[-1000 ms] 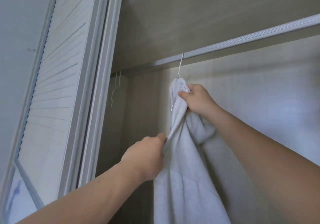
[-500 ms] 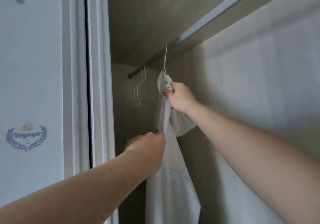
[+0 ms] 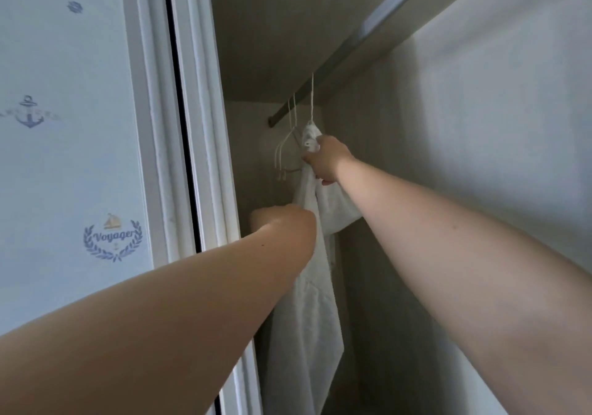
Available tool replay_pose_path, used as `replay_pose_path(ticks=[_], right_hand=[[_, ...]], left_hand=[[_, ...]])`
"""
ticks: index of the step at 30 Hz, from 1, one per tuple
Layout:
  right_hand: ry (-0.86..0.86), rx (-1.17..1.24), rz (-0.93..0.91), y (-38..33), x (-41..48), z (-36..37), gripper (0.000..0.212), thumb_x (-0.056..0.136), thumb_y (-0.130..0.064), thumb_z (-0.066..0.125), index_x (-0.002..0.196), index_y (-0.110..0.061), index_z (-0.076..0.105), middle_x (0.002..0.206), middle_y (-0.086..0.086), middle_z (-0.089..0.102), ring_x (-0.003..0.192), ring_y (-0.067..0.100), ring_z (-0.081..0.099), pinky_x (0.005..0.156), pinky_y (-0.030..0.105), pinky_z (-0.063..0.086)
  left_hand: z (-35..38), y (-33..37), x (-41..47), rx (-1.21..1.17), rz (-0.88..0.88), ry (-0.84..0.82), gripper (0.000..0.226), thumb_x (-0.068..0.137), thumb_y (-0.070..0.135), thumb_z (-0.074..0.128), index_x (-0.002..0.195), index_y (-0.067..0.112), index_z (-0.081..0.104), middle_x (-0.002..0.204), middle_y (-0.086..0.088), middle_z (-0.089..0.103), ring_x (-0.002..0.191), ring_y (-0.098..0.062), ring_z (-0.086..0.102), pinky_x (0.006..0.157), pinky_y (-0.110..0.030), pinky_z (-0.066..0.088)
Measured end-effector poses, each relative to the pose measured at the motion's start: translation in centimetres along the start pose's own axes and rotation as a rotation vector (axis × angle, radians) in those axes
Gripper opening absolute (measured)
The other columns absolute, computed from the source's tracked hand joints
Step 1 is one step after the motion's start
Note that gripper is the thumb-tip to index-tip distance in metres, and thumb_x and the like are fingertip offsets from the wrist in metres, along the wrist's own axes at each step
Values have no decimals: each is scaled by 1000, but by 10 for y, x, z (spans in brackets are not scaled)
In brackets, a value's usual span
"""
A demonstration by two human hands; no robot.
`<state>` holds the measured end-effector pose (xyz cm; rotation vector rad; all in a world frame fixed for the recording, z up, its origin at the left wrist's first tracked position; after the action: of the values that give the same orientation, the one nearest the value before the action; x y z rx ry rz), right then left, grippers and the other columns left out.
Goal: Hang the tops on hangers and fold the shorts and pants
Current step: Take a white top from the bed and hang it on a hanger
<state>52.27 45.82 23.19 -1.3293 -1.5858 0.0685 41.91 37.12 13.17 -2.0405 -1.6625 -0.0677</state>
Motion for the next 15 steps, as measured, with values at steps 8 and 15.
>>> replay_pose_path(ticks=[8,15], right_hand=[[78,-32,-161,-15,-83,-57,59,104,-44,44,157,-28,25,159,5,37,144,30,37,113,37,32],[205,-229,-322,-82,-184,-69,58,104,-56,29,158,-39,16,166,-7,18,153,21,10,122,51,14]], left_hand=[[-56,9,-99,331,264,506,24,94,32,55,115,19,55,102,-3,61,92,-22,48,84,-41,31],[-63,-64,-199,341,261,659,48,97,48,41,137,21,44,153,-9,43,149,-35,24,118,-57,16]])
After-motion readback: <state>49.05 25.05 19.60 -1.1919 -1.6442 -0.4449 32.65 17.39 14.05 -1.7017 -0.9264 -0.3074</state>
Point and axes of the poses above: each hand's wrist, its own x-axis towards the middle knuckle, its own z-axis out of the palm, y = z × x, the point moved 9 cm from there along x, towards the middle knuckle
